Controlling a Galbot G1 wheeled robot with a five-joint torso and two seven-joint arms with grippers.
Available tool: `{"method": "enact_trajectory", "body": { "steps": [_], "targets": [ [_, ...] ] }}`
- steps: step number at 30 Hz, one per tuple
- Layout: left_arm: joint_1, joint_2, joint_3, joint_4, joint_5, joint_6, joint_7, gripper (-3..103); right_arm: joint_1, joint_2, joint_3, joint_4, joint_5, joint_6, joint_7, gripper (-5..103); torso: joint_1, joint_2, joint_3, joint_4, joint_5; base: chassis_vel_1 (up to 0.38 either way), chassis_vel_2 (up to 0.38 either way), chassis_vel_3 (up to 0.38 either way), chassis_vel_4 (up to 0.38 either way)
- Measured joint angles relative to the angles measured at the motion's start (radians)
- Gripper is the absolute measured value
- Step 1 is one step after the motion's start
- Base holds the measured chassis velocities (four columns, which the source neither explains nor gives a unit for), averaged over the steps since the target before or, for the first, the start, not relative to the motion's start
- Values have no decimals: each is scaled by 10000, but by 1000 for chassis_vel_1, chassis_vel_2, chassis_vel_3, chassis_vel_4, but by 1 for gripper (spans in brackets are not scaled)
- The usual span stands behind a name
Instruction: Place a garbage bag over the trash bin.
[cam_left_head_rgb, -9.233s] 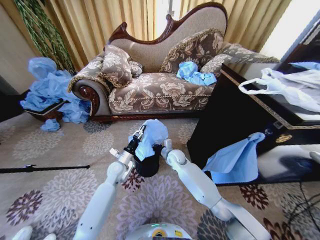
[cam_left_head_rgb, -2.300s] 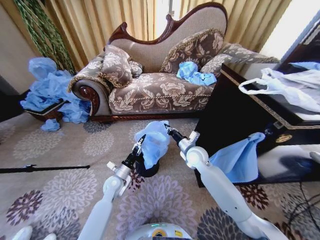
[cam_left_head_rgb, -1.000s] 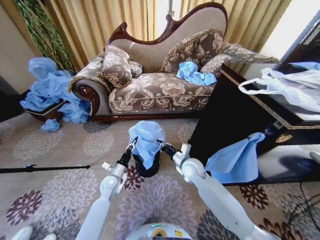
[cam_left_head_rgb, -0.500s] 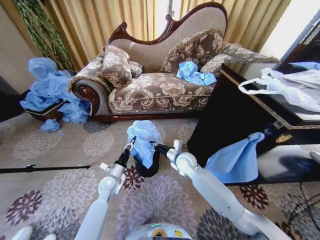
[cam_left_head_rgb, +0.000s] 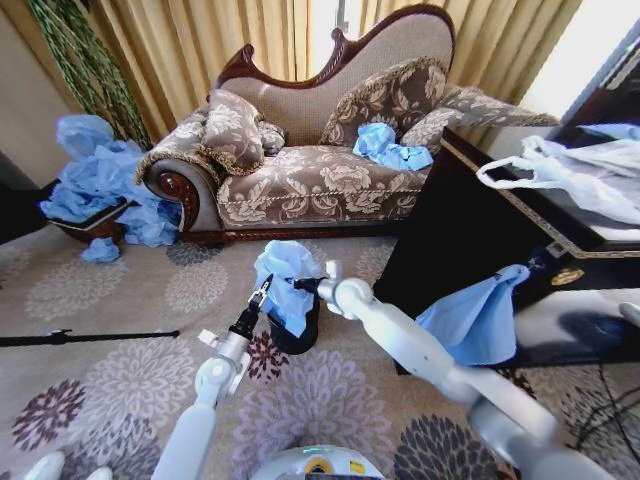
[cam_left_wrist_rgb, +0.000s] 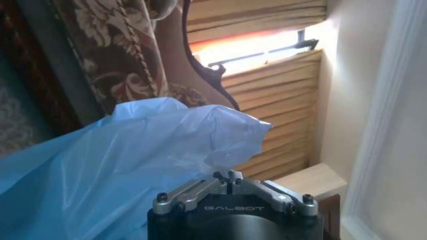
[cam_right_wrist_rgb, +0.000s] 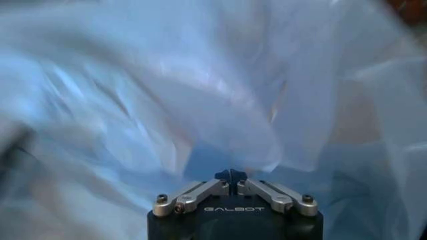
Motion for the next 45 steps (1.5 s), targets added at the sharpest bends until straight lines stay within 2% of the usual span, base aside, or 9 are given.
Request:
{"method": "enact_trajectory", "body": {
  "steps": [5,7,12,18,21,28,37,42,45],
  "targets": [
    [-47,6,-99,33,49,78,268,0,347,754,-527,-949,-57,-772,4,0,0,0,0,0,2,0,0,0,0],
    [-62,8,-114,100,61,85,326,0,380,910,-636,-1200,-190,-849,-24,0,0,0,-1,0,0,0,0,0,0],
    [-107,-63,-141,367,165,93,504,0,298,1894,-568,-3301,-2043,-731,-872,0,0,0,0,-3,0,0,0,0,0],
    [-209,-113,-89,838,299,72,625,0,213,2326,-221,-4351,-3110,-322,-1340,0,0,0,-1,-3,0,0,0,0,0],
    [-266,-170,-51,1109,361,35,634,0,95,2380,-231,-4501,-3408,-186,-1381,0,0,0,-1,-3,0,0,0,0,0],
    [-277,-314,-34,1981,538,-287,590,0,-467,2560,-15,-4747,-3793,722,-1054,0,-1,0,-1,-3,1,0,0,0,0],
    [-349,-347,-102,2584,508,-984,-35,0,-895,2282,657,-3944,-3958,1232,-221,-3,-1,0,-1,-3,2,0,0,0,0],
    [-240,-330,-281,2225,397,-1065,-292,0,-1004,1905,1023,-3150,-4037,1337,176,2,-1,0,-1,-4,1,0,0,0,0],
    [-154,-278,-565,1974,334,-1076,-482,0,-1246,1473,1179,-2052,-3633,1224,648,11,-1,0,-2,-3,1,0,0,0,0]
  ]
}}
